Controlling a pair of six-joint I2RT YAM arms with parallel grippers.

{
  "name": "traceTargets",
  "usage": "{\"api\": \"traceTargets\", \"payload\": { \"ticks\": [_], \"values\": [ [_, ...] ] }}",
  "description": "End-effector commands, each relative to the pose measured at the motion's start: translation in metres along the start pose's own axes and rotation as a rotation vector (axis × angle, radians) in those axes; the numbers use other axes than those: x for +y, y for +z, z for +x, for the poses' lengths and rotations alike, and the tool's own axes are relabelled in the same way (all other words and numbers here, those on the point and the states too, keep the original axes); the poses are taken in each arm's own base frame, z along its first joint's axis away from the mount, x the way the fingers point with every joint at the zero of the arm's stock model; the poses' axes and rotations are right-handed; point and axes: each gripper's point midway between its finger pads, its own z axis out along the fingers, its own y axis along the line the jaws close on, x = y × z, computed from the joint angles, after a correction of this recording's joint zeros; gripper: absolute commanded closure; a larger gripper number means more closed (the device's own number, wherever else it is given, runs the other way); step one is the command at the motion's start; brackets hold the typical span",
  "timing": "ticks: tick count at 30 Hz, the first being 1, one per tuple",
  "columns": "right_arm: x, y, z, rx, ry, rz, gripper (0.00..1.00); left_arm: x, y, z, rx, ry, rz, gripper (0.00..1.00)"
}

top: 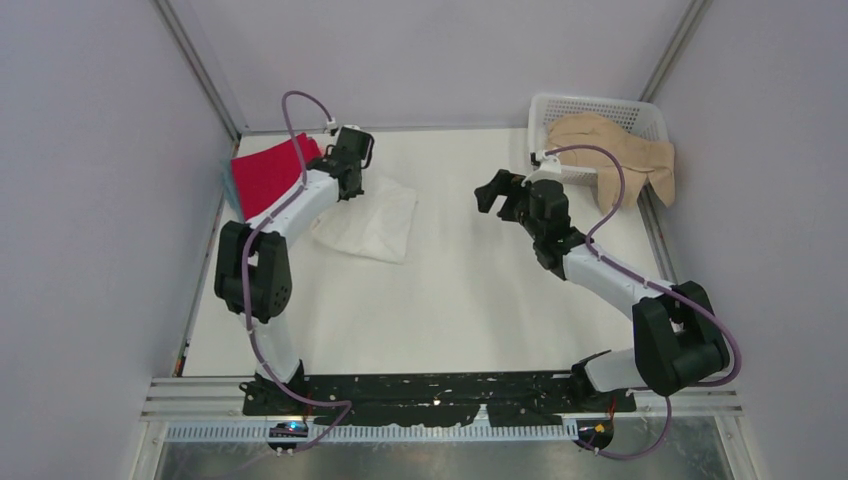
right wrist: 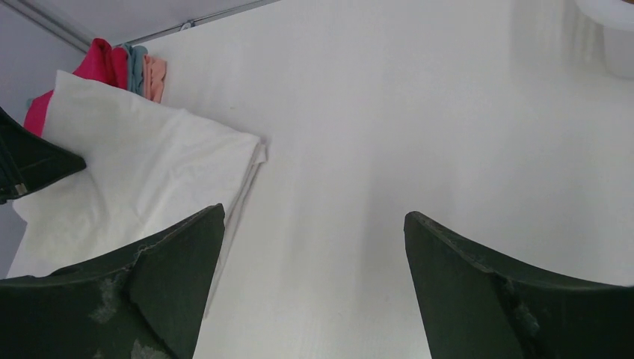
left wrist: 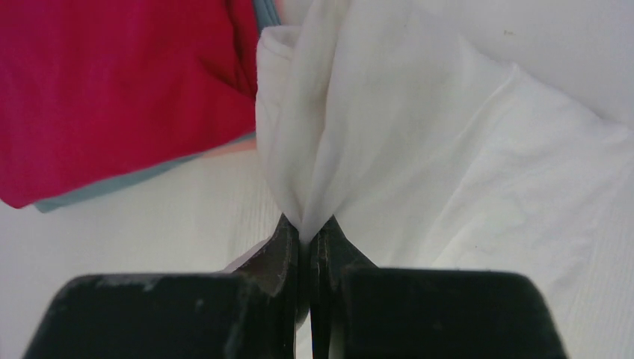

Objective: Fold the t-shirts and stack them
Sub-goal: Put the neatly folded tshirt into the corner of the board with the left arm

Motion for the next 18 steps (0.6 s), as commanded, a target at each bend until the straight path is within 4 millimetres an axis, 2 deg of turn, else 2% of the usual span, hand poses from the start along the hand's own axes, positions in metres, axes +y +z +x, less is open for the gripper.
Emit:
{"api": "traceTargets", "payload": {
  "ticks": [1,7,18],
  "values": [
    [-0.009,-0.003,-0.027,-0.108,-0.036,0.045,0.05,0.032,-0.012,-0.048,-0.129,0.103,-0.174,1.00],
    [-0.013,0.001,-0.024,-0.102,-0.035,0.051,0.05,0.049,-0.038,-0.103,-0.260,0.093,-0.249,1.00],
    [-0.023,0.000,-0.024,-0.099,-0.052,0.106,0.05,0.057,-0.068,-0.169,-0.340,0.106,-0.254,1.00]
  ]
}}
